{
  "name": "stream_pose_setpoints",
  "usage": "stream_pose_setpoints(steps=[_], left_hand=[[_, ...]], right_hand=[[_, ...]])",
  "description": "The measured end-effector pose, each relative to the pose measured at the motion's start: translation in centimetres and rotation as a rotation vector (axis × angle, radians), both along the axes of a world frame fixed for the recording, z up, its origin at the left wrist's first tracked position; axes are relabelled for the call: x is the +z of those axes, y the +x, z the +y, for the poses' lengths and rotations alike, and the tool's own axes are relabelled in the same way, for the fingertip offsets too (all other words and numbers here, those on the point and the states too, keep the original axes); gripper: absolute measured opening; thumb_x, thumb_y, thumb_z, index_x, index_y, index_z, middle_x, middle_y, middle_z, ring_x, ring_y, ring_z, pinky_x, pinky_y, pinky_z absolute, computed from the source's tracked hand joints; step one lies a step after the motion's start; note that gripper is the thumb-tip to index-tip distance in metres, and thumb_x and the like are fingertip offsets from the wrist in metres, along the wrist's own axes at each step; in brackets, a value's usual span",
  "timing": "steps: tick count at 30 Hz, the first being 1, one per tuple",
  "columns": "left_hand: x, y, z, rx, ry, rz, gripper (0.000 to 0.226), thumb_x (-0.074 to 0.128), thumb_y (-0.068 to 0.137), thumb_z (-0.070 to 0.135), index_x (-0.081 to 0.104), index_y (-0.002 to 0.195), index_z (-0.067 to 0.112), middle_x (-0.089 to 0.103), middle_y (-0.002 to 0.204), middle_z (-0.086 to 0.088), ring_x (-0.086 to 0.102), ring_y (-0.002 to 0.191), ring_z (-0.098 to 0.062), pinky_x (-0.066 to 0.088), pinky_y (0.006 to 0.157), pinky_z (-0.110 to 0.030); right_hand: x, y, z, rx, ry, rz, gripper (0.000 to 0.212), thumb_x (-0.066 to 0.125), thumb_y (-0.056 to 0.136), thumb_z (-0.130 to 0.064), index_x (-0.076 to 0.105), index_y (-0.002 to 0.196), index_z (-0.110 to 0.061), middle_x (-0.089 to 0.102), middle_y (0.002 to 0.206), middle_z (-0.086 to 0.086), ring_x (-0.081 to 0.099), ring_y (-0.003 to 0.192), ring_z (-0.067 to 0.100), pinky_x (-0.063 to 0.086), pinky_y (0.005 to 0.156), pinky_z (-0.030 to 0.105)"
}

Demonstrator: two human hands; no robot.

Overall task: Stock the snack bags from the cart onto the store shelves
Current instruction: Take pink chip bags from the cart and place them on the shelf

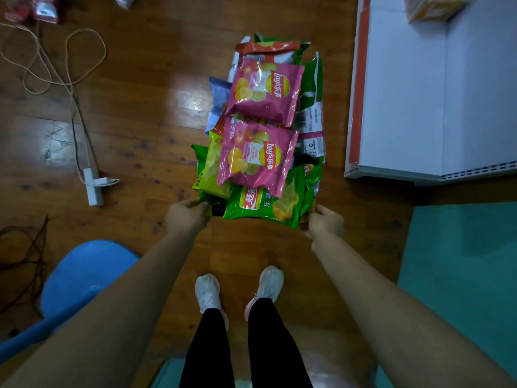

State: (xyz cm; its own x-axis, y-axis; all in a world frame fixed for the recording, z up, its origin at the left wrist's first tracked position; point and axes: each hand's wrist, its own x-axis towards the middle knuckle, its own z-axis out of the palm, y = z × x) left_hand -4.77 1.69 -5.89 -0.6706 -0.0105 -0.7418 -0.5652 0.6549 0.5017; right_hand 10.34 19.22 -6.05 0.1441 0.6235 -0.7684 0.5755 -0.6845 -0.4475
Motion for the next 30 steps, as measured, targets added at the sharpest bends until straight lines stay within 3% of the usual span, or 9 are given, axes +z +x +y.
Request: stream_pose_setpoints(steps=[4,12,16,21,24,30], left_hand=[[0.0,-1.3,0.4,0.064,-0.011,-0.039,0.034,0.065,0.087,0.011,0.062,0.12,0.002,0.063,0.11,-0.023,0.065,0.078,-0.03,0.056,0.07,-0.034],[-0.9,-4.7,3.0,0.112,0.078,0.1,0.039,0.067,0.086,0.01,0.059,0.123,-0.001,0.065,0.11,-0.022,0.06,0.063,-0.017,0.055,0.074,-0.034],[-1.0,-7.4,5.4,0.103,0.104,0.121,0.039,0.065,0.088,0.011,0.058,0.124,-0.003,0.064,0.113,-0.023,0.064,0.076,-0.026,0.054,0.079,-0.034],[-0.6,-12.0,8.6,0.053,0.102,0.097,0.038,0.065,0.088,0.013,0.059,0.123,-0.001,0.065,0.113,-0.023,0.067,0.091,-0.034,0.051,0.068,-0.031],[-0.2,-15.6,11.0,0.022,0.102,0.062,0.036,0.065,0.088,0.012,0.06,0.12,-0.004,0.065,0.109,-0.021,0.063,0.081,-0.028,0.048,0.062,-0.026],[-1.1,-23.7,16.1,0.026,0.153,0.066,0.035,0.067,0.086,0.012,0.061,0.115,-0.007,0.064,0.103,-0.02,0.066,0.086,-0.034,0.056,0.084,-0.047]], right_hand=[[0.0,-1.0,0.6,0.0,0.005,0.003,0.037,0.059,0.09,-0.004,0.061,0.126,-0.012,0.068,0.114,0.011,0.067,0.082,0.027,0.059,0.076,0.04],[-0.6,-5.3,2.8,-0.01,0.023,0.041,0.034,0.062,0.089,-0.009,0.064,0.122,-0.015,0.069,0.11,0.009,0.068,0.083,0.025,0.058,0.08,0.043],[-0.6,-8.3,5.2,-0.003,0.053,0.028,0.033,0.062,0.089,-0.009,0.065,0.121,-0.016,0.071,0.104,0.01,0.068,0.079,0.026,0.058,0.079,0.045],[-0.4,-12.6,8.4,-0.005,0.072,-0.017,0.032,0.056,0.092,-0.005,0.063,0.123,-0.012,0.069,0.111,0.011,0.066,0.079,0.022,0.058,0.079,0.043],[-0.4,-16.2,10.8,-0.022,0.096,-0.041,0.034,0.056,0.092,-0.006,0.061,0.125,-0.013,0.067,0.116,0.012,0.066,0.079,0.023,0.059,0.078,0.043],[-0.4,-23.8,15.8,-0.058,0.12,0.008,0.032,0.056,0.092,-0.005,0.064,0.121,-0.014,0.069,0.11,0.009,0.067,0.082,0.025,0.059,0.076,0.044]])
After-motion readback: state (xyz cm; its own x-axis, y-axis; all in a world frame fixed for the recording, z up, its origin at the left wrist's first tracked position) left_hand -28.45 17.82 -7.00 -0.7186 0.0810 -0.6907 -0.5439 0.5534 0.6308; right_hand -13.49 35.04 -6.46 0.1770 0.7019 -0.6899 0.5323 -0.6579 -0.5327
